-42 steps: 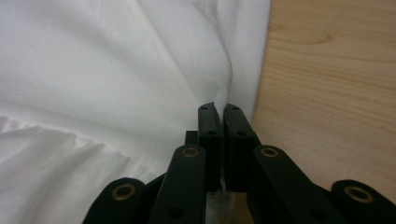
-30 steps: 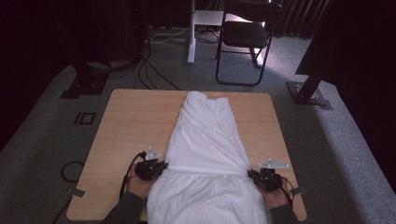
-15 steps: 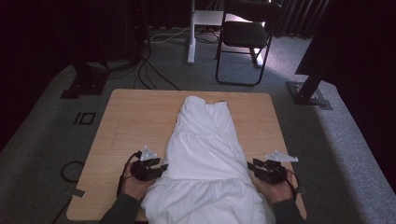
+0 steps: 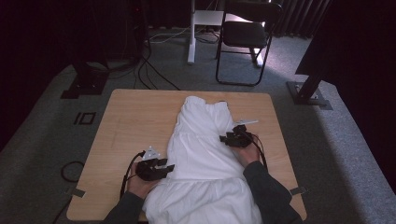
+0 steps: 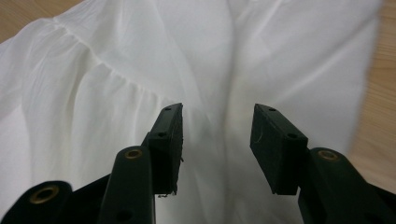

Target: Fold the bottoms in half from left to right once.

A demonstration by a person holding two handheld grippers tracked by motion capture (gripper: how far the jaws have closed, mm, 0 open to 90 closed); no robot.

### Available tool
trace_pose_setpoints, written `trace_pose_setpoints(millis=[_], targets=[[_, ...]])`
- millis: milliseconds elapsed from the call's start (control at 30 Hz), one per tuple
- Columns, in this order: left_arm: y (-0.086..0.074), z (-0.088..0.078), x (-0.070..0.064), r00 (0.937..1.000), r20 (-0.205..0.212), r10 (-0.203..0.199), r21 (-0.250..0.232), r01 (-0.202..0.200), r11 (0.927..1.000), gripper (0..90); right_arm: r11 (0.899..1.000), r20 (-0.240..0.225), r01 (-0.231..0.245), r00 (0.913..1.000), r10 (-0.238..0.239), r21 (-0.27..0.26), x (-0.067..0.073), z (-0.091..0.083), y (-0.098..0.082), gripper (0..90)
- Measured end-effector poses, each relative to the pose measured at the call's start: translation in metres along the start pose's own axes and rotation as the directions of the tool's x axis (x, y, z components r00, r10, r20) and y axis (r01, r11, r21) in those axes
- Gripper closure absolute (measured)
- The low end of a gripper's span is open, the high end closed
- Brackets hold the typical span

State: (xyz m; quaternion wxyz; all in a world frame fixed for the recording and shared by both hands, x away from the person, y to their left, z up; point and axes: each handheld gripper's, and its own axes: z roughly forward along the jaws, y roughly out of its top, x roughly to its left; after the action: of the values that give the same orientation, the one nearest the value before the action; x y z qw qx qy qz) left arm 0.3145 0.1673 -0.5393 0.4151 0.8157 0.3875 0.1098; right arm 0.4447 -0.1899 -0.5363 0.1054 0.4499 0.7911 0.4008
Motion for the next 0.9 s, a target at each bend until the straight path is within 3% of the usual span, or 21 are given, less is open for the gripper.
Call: trace_pose_setpoints(millis=[67, 100, 167, 200, 233, 333, 400, 500, 567, 633, 700, 800, 900], targets=[[-0.002, 0.003, -0.003, 0.9998, 0.013, 0.017, 0.002, -0.017, 0.9999, 52.7, 0.999, 0.008, 0.017, 0.9998, -0.018, 0.031, 0.003, 0.010, 0.001, 54.0], [-0.003, 0.005, -0.004, 0.9995, 0.020, 0.023, 0.014, -0.023, 0.9996, 52.0, 0.998, 0.008, 0.033, 0.9994, -0.034, 0.046, 0.005, 0.013, 0.001, 58.7], [-0.005, 0.011, -0.006, 0.9994, 0.026, 0.022, 0.041, -0.023, 0.9989, 51.3, 0.994, 0.019, 0.079, 0.9966, -0.081, 0.077, 0.010, 0.017, 0.001, 74.2], [-0.006, 0.013, -0.007, 0.9995, 0.027, 0.019, 0.051, -0.020, 0.9985, 50.9, 0.989, 0.059, 0.120, 0.9903, -0.126, 0.087, 0.013, 0.017, 0.001, 81.6], [-0.007, 0.014, -0.007, 0.9996, 0.023, 0.017, 0.056, -0.018, 0.9983, 50.7, 0.986, 0.087, 0.145, 0.9845, -0.152, 0.087, 0.015, 0.016, 0.002, 85.4], [-0.010, 0.015, -0.008, 0.9995, 0.031, -0.001, 0.039, -0.001, 0.9992, 50.2, 0.987, 0.123, 0.158, 0.9794, -0.160, 0.031, 0.013, 0.001, 0.010, 87.4], [-0.011, 0.014, -0.008, 0.9994, 0.034, 0.000, 0.039, -0.001, 0.9993, 50.2, 0.990, 0.146, 0.138, 0.9805, -0.131, -0.035, 0.009, -0.016, 0.016, 87.9], [-0.012, 0.013, -0.008, 0.9991, 0.040, -0.015, 0.032, 0.014, 0.9994, 50.3, 0.985, 0.202, 0.101, 0.9767, -0.073, -0.136, 0.000, -0.046, 0.021, 88.2], [-0.013, 0.013, -0.009, 0.9992, 0.041, -0.006, 0.034, 0.004, 0.9994, 50.3, 0.983, 0.242, 0.084, 0.9694, -0.044, -0.161, -0.007, -0.058, 0.017, 88.2], [-0.013, 0.013, -0.011, 0.9992, 0.039, 0.004, 0.036, -0.006, 0.9993, 50.3, 0.990, 0.246, 0.045, 0.9692, -0.011, -0.134, -0.017, -0.057, 0.007, 88.3], [-0.012, 0.014, -0.013, 0.9992, 0.036, 0.018, 0.040, -0.020, 0.9990, 50.2, 0.997, 0.251, 0.028, 0.9680, -0.008, -0.077, -0.023, -0.045, -0.006, 88.1], [-0.008, 0.012, -0.014, 0.9991, 0.015, 0.039, 0.055, -0.040, 0.9977, 49.1, 1.000, 0.228, 0.001, 0.9736, 0.004, -0.023, -0.029, -0.028, -0.019, 87.7], [0.005, 0.001, -0.010, 0.9986, -0.019, 0.049, -0.005, -0.050, 0.9988, 50.0, 0.999, 0.213, -0.037, 0.9764, 0.037, -0.004, -0.033, -0.019, -0.023, 87.6]])
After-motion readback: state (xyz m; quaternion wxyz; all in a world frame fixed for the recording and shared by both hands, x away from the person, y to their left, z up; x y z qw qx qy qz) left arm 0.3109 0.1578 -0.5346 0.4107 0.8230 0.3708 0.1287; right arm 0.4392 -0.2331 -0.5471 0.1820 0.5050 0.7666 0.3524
